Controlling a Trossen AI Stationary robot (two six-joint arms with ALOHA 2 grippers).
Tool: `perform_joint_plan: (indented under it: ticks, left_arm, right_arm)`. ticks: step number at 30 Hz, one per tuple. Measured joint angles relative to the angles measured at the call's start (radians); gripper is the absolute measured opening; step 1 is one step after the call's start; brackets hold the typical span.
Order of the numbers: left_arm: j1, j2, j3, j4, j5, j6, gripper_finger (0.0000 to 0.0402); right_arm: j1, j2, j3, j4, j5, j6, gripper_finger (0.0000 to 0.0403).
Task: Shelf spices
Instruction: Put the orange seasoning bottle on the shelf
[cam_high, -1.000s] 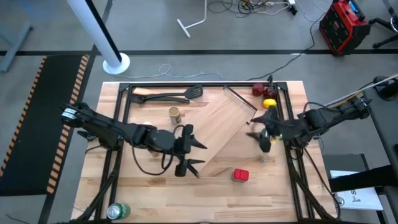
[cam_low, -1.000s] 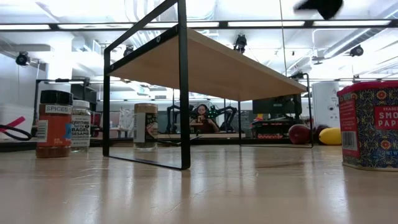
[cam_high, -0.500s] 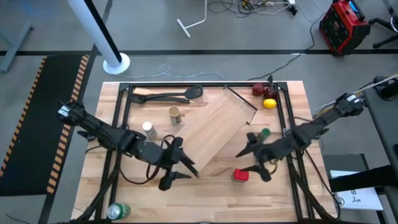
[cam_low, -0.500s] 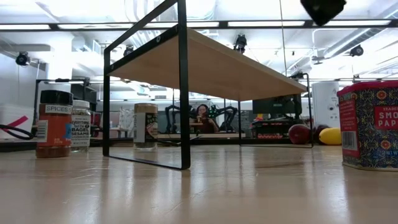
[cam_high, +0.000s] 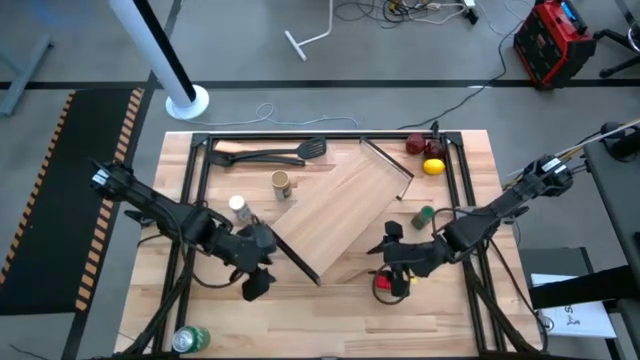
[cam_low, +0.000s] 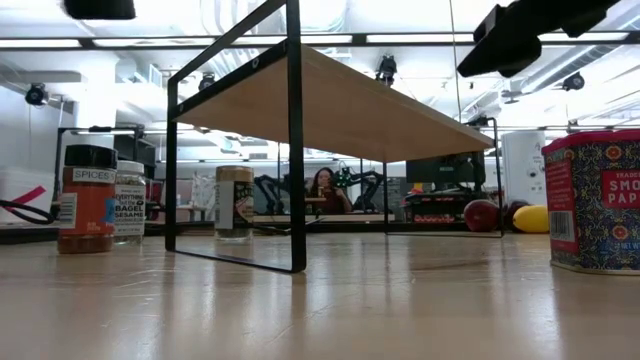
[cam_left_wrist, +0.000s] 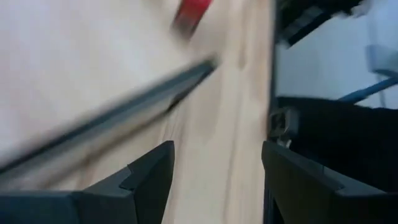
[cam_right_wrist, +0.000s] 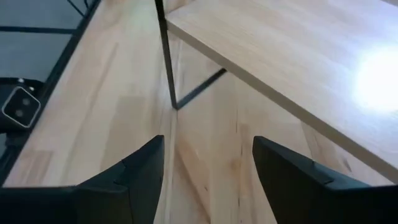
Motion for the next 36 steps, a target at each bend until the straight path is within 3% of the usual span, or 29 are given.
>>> perform_joint_plan:
  ticks: [6, 12, 20, 27, 36]
  left_arm:
    - [-0.010, 0.000, 0.048, -0.267, 0.025, -0.204, 0.0231]
    - [-0.012, 0.003, 0.019, -0.426, 0.025, -0.323, 0.0231]
    - [0.004, 0.006, -0.050, -0.462, 0.025, -0.375, 0.0232]
    - [0.004, 0.005, -0.130, -0.502, 0.054, -0.416, 0.0261]
    - [0.027, 0.005, -0.264, -0.412, 0.034, -0.402, 0.0286]
  right_arm:
    - [0.002, -0.014, 0.000, -0.042, 0.041, 0.012, 0.0215]
    - [0.010, -0.036, 0.000, -0.078, 0.084, 0.018, 0.0222]
    - [0.010, -0.042, 0.000, -0.083, 0.095, 0.019, 0.0212]
    - [0.011, -0.042, 0.000, -0.076, 0.095, 0.026, 0.0216]
    - [0.011, -0.042, 0.000, -0.076, 0.095, 0.023, 0.0218]
